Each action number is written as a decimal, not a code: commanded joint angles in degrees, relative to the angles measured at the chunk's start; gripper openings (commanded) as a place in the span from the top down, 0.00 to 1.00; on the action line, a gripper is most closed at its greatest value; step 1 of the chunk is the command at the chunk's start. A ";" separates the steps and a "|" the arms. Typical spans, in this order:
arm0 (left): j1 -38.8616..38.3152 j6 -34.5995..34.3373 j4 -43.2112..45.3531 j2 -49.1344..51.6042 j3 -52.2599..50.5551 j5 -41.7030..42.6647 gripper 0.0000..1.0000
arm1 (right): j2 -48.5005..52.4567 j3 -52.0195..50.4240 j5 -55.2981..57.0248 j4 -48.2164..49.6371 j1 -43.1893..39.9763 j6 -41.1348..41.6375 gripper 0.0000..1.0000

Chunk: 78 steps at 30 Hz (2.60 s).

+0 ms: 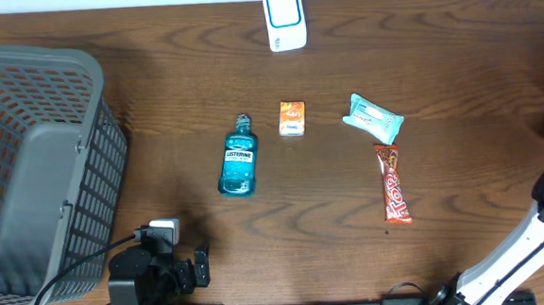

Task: Scan the item barcode
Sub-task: 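Move the snack bag away from the scanner and drop it at the right edge, then reach the right gripper to the green wipes pack and grasp it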

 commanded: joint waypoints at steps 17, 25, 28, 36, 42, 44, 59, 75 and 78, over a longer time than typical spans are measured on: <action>-0.17 -0.24 -0.17 0.07 -0.15 0.26 0.00 | -17.97 0.76 -49.29 -3.65 14.53 1.38 0.01; -0.17 -0.24 -0.17 0.07 -0.15 0.26 0.00 | -19.61 0.11 -30.56 -11.17 33.07 2.95 0.01; -0.17 -0.24 -0.17 0.07 -0.15 0.26 0.00 | -19.58 -2.21 -16.81 -12.00 40.96 8.35 0.01; -0.17 -0.24 -0.17 0.07 -0.15 0.26 0.00 | -19.45 -13.81 -7.37 -9.92 54.60 9.49 0.01; -0.17 -0.24 -0.17 0.07 -0.15 0.26 0.00 | -19.45 -26.71 -7.30 -4.68 58.12 6.12 0.04; -0.17 -0.24 -0.17 0.07 -0.15 0.26 0.00 | -19.45 -32.41 -7.28 0.90 58.75 2.29 0.06; -0.17 -0.24 -0.17 0.07 -0.15 0.26 0.00 | -19.39 -52.35 -2.82 36.59 58.25 -19.34 0.33; -0.17 -0.24 -0.17 0.07 -0.15 0.26 0.01 | -18.21 -53.66 -3.32 35.85 53.48 -19.26 0.88; -0.17 -0.24 -0.17 0.07 -0.15 0.26 0.00 | -18.34 -53.57 -5.05 35.87 53.35 -17.18 0.99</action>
